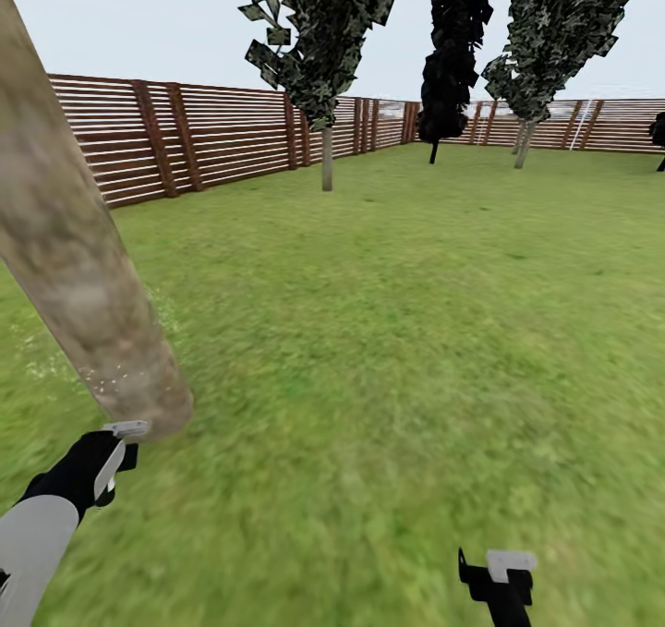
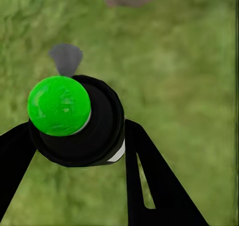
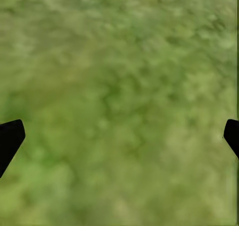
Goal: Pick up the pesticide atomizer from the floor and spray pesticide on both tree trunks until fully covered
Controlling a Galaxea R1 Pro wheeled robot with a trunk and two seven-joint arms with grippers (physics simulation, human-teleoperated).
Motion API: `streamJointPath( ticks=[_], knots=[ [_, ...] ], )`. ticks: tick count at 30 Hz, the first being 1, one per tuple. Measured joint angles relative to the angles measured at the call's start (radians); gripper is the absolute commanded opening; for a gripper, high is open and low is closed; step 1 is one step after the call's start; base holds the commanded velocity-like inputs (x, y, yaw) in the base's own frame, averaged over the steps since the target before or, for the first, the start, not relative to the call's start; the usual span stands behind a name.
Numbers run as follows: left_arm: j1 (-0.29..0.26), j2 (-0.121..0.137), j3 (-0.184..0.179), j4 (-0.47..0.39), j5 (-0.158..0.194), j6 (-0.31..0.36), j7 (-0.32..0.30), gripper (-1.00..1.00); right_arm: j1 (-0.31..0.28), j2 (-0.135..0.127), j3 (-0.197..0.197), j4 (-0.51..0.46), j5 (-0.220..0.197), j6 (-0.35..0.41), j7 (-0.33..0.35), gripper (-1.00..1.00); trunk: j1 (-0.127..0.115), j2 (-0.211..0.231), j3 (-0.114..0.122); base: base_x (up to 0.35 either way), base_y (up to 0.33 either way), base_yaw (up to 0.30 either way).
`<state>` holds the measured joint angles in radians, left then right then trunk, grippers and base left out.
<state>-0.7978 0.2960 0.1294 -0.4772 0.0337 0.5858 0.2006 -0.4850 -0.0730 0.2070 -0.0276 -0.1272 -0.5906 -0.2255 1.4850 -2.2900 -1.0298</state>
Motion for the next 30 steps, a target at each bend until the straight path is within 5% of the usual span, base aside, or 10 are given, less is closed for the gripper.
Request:
streamJointPath(
  ticks=[9,16,21,30],
  knots=[
    [0.023,0.017,0.007,0.019,-0.008,0.002,0.028,-1.0,0.0,-0.001,0.0,0.0,0.0,0.0,0.0,1.0,0.0,0.0,0.0,0.171,-0.213,0.223],
    [0.032,0.008,-0.004,0.012,-0.014,0.02,0.032,-1.0,0.0,-0.001,0.0,0.0,0.0,0.0,0.0,1.0,0.0,0.0,0.0,0.012,-0.016,0.277],
    [0.019,0.005,0.003,0.0,-0.012,0.096,0.032,-1.0,0.0,-0.002,0.0,0.0,0.0,0.0,0.0,1.0,0.0,0.0,0.0,0.0,0.0,0.27],
    [0.015,-0.024,-0.003,-0.102,-0.008,0.146,0.032,-1.0,0.0,-0.002,0.0,0.0,0.0,0.0,0.0,1.0,0.0,0.0,0.0,0.186,-0.112,0.029]
  ],
)
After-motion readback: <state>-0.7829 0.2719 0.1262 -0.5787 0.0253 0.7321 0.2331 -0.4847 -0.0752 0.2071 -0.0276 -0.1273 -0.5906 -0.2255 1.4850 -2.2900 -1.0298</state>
